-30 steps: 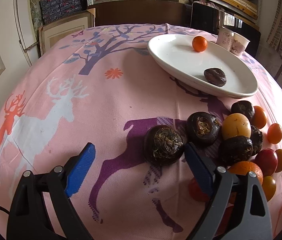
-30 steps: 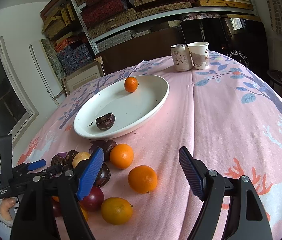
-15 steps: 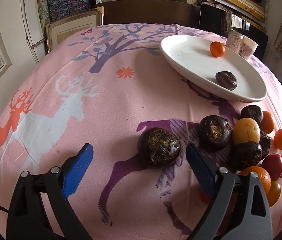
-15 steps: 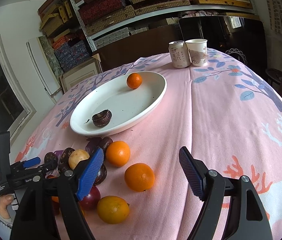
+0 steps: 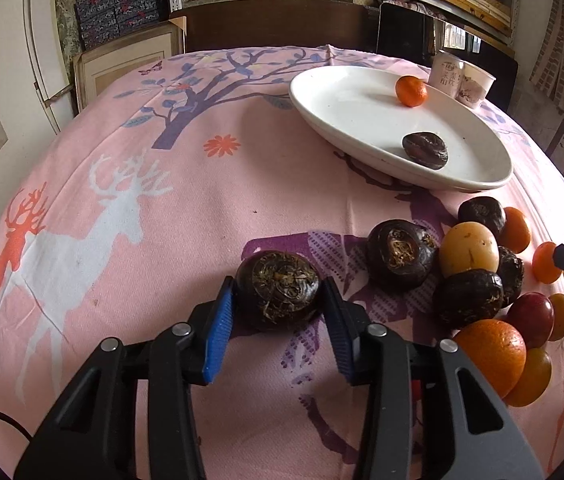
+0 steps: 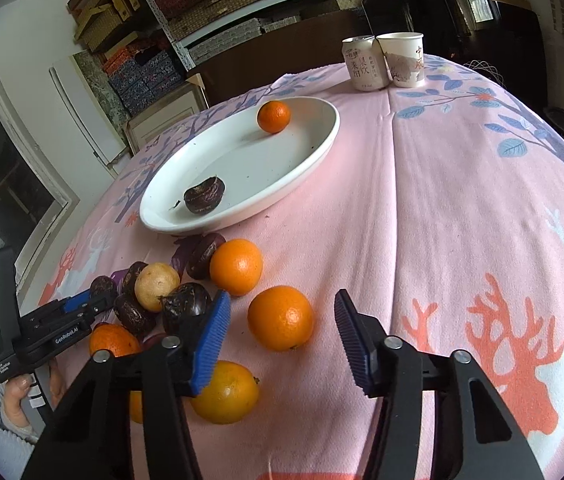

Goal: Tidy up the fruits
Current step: 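Grasp another dark brown fruit with left tool while right tool grasps an orange, then set both held fruits on the white plate and open both tools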

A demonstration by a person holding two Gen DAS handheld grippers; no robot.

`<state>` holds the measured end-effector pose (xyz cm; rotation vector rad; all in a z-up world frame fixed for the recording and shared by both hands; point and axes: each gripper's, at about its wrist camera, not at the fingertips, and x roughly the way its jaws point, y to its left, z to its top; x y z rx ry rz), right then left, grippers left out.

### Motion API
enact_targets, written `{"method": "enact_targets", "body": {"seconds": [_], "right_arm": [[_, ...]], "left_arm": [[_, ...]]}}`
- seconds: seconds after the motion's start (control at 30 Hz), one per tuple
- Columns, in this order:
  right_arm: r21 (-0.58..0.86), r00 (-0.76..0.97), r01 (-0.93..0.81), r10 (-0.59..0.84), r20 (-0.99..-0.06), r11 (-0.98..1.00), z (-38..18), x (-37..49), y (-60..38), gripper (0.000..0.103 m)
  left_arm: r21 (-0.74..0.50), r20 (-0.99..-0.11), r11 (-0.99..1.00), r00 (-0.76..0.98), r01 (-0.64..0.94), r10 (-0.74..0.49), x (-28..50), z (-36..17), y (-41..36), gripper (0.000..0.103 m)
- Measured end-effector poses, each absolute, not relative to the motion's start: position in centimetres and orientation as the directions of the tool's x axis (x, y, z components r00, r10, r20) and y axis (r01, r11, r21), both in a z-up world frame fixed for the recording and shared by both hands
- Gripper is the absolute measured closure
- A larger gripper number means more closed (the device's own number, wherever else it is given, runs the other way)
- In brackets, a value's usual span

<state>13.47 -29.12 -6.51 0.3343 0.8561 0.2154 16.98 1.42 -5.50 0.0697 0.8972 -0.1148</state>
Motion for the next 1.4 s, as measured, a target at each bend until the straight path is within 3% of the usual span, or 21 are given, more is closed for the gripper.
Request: {"method": "enact_targets", "body": {"seconds": [0.2,0.63,0.83,1.03,1.07,1.13,1.27,1.33,1.4], "right_arm": [[0.366,0.604,-0.066,0.329,-0.726,0.928,-7.1,13.5,-28.6,0.067],[0.406,0.678,-0.064,0.338,-0.652,0.912,-5.2,13.7,-29.6,0.068],[0.403,0.7,-0.095,0.349,-0.623,0.91,-1.3,18.3,-28.6,0.068],[0.432,0.723,-0.083,0.353,-0.594,0.898,-2.5,22.8,-28.0,0.065],[0.434,0.726,-0.082,0.352,-0.59,0.897,-2.8,23.1,-28.1,0.064],[0.41,0.738,-0.07,0.324,-0.592,0.909,-2.9,23.2,-28.3,0.043],[0.428,0.754,-0.071,0.329,-0.569,0.901,-2.5,22.6,-28.9,0.043],[0.432,0.75,-0.068,0.332,-0.572,0.899,-2.7,22.2,-29.1,0.041],[0.43,0.743,-0.064,0.331,-0.582,0.901,-3.0,21.8,-29.2,0.04]], "left_arm": [[-0.002,-0.781,0.992,0.619,0.13,-0.083,17.0,-5.4,1.5,0.061],[-0.007,-0.72,0.988,0.684,0.157,-0.114,17.2,-2.9,0.6,0.061],[-0.009,-0.696,0.986,0.707,0.168,-0.126,22.1,0.2,-2.1,0.061],[-0.03,-0.71,0.985,0.69,0.171,-0.141,26.4,-0.6,-4.5,0.06],[-0.035,-0.712,0.984,0.687,0.173,-0.146,26.7,-1.0,-4.6,0.059],[-0.029,-0.72,0.983,0.679,0.179,-0.145,27.0,-1.7,-4.7,0.045],[-0.022,-0.721,0.985,0.679,0.172,-0.135,26.6,-2.0,-4.2,0.038],[-0.027,-0.713,0.987,0.689,0.159,-0.13,26.0,-1.8,-3.6,0.027],[-0.009,-0.704,0.988,0.701,0.152,-0.114,25.2,-1.7,-3.2,0.026]]}}
